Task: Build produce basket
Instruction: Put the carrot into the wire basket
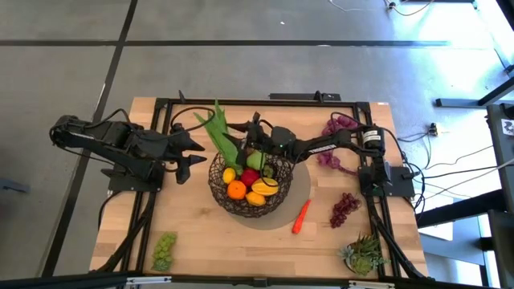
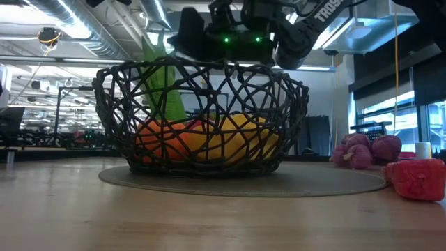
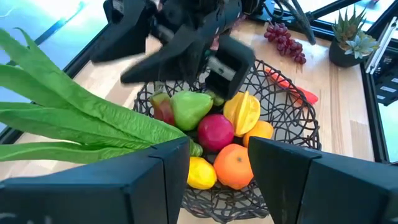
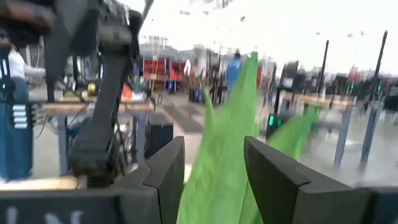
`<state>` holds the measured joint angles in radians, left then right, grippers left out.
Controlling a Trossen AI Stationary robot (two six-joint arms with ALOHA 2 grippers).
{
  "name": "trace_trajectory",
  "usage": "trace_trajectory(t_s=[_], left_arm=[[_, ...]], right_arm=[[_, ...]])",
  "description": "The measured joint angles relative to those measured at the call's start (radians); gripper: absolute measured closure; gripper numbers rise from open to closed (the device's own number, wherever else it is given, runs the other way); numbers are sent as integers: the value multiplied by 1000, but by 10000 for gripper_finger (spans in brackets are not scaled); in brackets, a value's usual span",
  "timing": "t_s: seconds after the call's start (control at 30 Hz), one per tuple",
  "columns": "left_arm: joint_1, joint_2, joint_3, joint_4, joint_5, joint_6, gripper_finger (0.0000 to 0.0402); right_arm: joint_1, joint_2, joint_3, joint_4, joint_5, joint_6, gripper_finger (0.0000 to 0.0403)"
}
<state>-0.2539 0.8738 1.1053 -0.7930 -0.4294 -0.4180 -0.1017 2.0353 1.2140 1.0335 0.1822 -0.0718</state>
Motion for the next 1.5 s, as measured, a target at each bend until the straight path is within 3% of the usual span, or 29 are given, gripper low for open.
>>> trace_trajectory(t_s=[0.3,0.53,0.63,0.9,1.07,1.2,1.5], left_arm=[[0,0,0,-122,1,-133,249],[0,0,0,-193,0,-174,249],[0,0,0,-199,-3,-174,249],[0,0,0,-202,-7,-174,249],[0,1,0,-199,-8,-175,249],[0,2,0,-178,-18,-180,249],[0,2,0,-136,-74,-230,249]], right_arm=[[22,-134,0,-9,18,-138,241],[73,-362,0,-459,50,-203,240],[110,-476,1,-657,112,-192,240],[187,-703,2,-1053,446,114,240],[199,-791,2,-1345,558,401,240],[196,-849,2,-1585,541,541,240],[190,-894,2,-2107,249,642,240]])
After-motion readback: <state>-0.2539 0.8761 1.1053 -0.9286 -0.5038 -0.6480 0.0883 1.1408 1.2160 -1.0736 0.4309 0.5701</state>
